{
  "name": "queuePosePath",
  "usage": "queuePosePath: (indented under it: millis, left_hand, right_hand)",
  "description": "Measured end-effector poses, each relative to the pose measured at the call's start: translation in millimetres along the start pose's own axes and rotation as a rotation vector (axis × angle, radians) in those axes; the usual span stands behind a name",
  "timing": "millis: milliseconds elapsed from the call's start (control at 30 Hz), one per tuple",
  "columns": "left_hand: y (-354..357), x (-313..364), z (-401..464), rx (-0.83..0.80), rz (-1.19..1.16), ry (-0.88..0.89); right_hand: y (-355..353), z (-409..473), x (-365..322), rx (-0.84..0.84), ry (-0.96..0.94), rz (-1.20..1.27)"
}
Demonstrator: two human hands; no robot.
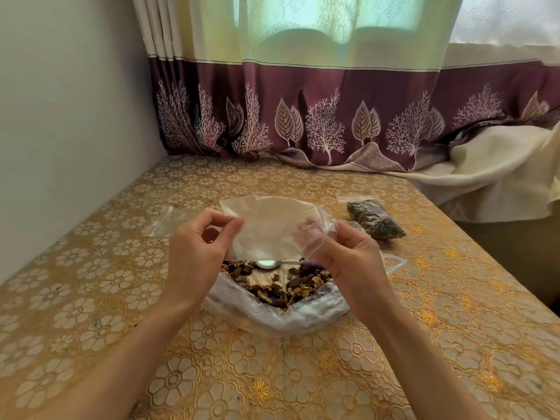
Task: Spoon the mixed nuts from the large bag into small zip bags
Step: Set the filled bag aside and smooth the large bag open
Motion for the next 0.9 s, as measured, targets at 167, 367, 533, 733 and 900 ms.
queuePosePath:
  millis: [167,367,533,733,900]
  left_hand:
    - [-6.3,-6.8,6.5,-0.017,-0.081,-0.070]
    - [-18.3,-7.8,15.3,0.016,-0.029,-0.036]
    - [-21.6,17.5,11.2,0.102,0.292,0.237]
    - [42.4,35.7,-27.6,-0.278,0.751,0.691]
    - [50.0,27.5,-31.5,-0.356,0.795,0.657]
  right_hand:
    - [-4.8,2.4,-3.1,-0.017,-0.038,-0.180]
    - [-6.8,2.8,-11.2,-0.043,-0.141,-0.452]
    - [-1.7,2.4,-14.7,-0.098,-0.178,-0.538]
    - [17.0,-1.8,-16.8,-0.185,-0.237,-0.621]
    - [22.7,-6.0,-13.9,-0.179,-0.253,-0.628]
Point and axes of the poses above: each hand's wrist, its own z-axis towards the middle knuckle, its own y-axis out of the palm, x = y × z, the point moved 8 cm from there along z, towards the middle knuckle, and after that the axes turned 9 degrees about -y, right-handed, at the moved point
